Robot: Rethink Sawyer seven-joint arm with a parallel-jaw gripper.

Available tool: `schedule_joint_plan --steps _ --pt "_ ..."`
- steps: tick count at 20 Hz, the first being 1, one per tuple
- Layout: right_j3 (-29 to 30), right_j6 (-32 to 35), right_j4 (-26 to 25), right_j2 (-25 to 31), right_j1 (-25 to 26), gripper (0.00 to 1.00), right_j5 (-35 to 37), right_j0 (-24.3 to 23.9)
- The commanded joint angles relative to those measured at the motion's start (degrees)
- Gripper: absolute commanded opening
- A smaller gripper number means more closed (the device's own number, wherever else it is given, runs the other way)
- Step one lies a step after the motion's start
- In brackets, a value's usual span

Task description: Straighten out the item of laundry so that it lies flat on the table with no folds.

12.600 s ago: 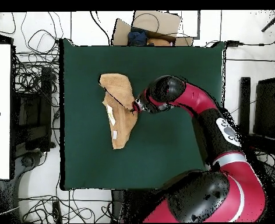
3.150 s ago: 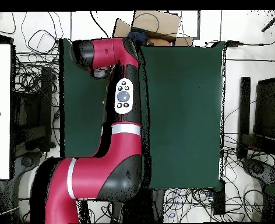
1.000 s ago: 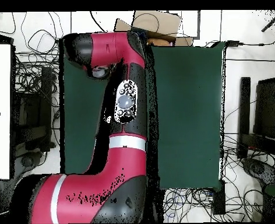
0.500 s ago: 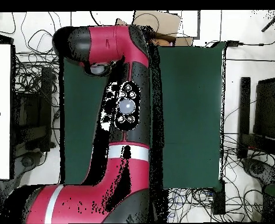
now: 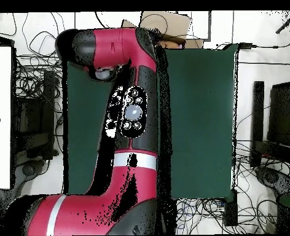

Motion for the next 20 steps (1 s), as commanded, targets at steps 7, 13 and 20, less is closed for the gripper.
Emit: schedule_joint_plan --steps 7,13,20 --pt "5.1 5.8 -4.7 0.5 6.4 0.0 -0.7 2.4" --pt "6.6 6.0 -5.5 0.9 6.3 0.0 -3.0 2.5" --pt "6.9 5.7 -5.7 1.6 6.1 0.0 -3.7 2.2"
